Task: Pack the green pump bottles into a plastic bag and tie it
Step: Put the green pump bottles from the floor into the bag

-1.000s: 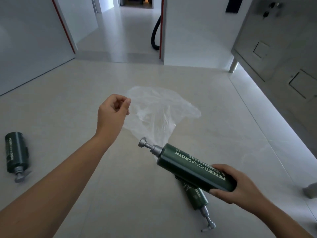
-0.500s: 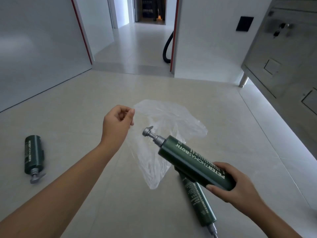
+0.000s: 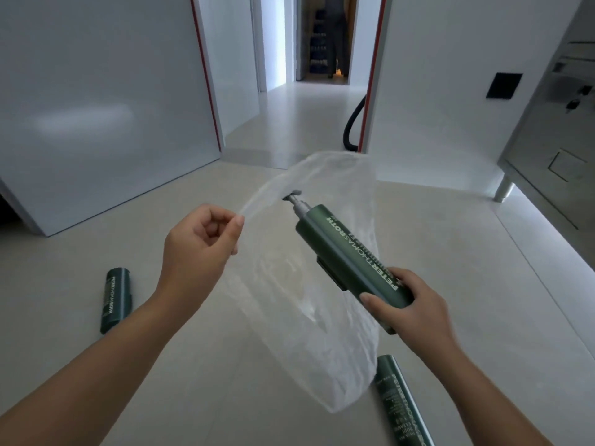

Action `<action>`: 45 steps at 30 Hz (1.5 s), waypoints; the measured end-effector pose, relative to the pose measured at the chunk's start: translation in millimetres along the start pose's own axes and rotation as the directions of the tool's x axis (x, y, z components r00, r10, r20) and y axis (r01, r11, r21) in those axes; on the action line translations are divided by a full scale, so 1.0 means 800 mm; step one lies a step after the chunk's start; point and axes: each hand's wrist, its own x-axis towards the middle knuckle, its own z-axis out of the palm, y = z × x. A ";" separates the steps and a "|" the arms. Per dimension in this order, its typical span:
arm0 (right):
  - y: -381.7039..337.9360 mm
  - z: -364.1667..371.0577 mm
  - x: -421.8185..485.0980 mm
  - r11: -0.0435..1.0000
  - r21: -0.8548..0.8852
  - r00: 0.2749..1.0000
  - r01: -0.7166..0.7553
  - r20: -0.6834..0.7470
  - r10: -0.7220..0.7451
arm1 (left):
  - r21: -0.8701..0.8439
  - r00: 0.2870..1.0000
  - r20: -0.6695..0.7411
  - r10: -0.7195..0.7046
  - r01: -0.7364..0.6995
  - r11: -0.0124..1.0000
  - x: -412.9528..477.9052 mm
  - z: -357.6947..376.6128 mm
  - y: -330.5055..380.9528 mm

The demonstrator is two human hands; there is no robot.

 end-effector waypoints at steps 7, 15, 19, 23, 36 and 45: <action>-0.060 0.069 0.019 0.995 0.069 0.990 0.070 0.121 -0.078 | 0.076 0.983 -0.148 0.106 -0.095 0.993 0.017 -0.066 0.010; -0.057 0.064 -0.011 0.999 -0.011 0.963 0.052 0.266 -0.047 | 0.102 0.996 -0.050 0.070 -0.065 0.993 -0.001 -0.062 -0.001; -0.060 0.063 -0.024 0.990 -0.130 0.929 0.061 0.369 -0.009 | 0.090 0.998 0.050 0.040 -0.044 0.995 -0.012 -0.045 -0.006; -0.041 0.076 -0.024 0.958 -0.285 0.924 0.045 0.377 0.069 | 0.036 0.997 0.071 -0.044 0.041 0.999 -0.020 -0.030 -0.016; 0.053 0.053 -0.032 0.924 -0.313 0.902 -0.218 0.296 0.313 | -0.041 0.963 0.206 -0.173 0.185 0.982 -0.055 0.017 -0.040; 0.044 0.125 -0.061 0.874 0.055 0.796 -0.484 0.441 0.413 | -0.097 0.940 0.280 -0.197 0.231 0.968 -0.070 0.033 -0.042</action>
